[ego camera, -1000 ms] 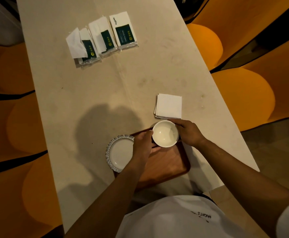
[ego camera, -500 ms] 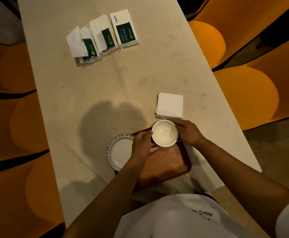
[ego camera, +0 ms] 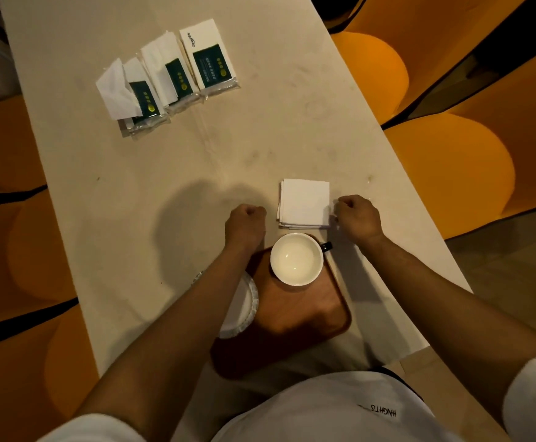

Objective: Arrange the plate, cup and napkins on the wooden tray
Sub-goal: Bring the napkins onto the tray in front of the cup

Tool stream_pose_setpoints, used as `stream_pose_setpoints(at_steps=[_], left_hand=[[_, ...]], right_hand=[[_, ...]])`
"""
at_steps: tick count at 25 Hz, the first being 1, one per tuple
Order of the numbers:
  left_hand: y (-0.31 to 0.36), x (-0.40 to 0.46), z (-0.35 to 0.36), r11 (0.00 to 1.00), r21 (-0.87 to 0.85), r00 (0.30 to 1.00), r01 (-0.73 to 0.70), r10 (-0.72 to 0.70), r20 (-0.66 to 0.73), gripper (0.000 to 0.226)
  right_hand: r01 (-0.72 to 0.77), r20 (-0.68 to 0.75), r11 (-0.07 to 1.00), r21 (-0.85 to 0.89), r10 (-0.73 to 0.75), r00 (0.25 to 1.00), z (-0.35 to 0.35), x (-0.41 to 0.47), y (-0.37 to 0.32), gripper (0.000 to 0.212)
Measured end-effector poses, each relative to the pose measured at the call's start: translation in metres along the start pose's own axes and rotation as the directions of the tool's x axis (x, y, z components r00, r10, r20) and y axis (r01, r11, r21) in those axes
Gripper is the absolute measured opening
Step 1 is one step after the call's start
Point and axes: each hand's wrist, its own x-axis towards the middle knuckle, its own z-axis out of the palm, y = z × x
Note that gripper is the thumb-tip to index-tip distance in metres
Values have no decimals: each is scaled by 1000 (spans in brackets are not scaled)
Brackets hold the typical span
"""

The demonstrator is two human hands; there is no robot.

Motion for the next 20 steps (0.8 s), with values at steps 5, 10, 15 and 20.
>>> stream_pose_setpoints(at_steps=[5, 10, 15, 20], left_hand=[[26, 33, 25, 996, 14, 985, 93, -94, 144, 36], [8, 51, 39, 987, -36, 975, 155, -147, 167, 55], [20, 30, 34, 985, -94, 979, 145, -129, 158, 45], [29, -9, 18, 977, -178, 993, 118, -113, 38, 30]], right_hand=[[-149, 57, 973, 179, 141, 988, 10, 18, -19, 38], [-270, 192, 868, 417, 207, 959, 21, 25, -13, 22], [-174, 239, 895, 410, 79, 968, 27, 21, -26, 33], [-42, 212, 942, 333, -31, 977, 18, 1, -54, 33]])
